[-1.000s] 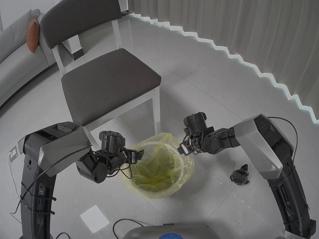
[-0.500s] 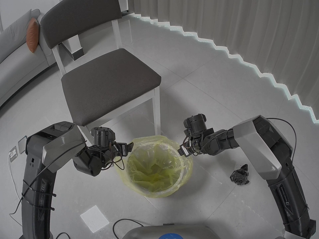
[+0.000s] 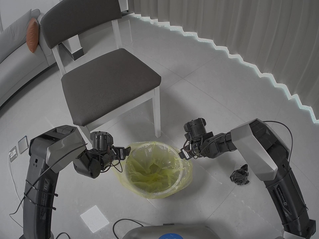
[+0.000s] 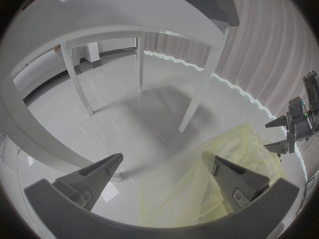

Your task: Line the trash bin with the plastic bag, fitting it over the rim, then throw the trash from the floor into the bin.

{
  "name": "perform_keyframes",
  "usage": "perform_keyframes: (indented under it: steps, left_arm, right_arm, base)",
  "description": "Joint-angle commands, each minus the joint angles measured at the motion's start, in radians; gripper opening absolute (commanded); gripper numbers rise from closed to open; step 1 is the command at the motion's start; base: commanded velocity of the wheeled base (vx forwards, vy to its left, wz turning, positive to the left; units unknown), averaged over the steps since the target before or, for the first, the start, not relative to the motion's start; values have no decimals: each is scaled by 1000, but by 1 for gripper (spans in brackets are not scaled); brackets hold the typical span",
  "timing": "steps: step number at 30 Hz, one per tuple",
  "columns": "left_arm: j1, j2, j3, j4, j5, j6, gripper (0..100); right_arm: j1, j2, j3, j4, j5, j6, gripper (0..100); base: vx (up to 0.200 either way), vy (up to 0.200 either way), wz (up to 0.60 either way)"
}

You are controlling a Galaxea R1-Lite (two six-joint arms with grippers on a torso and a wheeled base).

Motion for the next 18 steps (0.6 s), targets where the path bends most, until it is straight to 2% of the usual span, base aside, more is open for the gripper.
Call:
perform_keyframes:
  steps: [1, 7, 18]
  left_arm:
    - [1, 9, 8, -1, -1, -2, 100]
    - [-5, -5, 23, -1, -4, -33, 100]
    - [15, -75, 76, -2, -6, -36, 100]
  right_arm:
    - [-3, 12, 0, 1, 0, 0, 100]
    - [-12, 16, 1, 1, 0, 1, 100]
    - [-31, -22, 17, 4, 0, 4, 100]
  base:
    - [0, 0, 0]
    - [0, 0, 0]
    - [0, 0, 0]
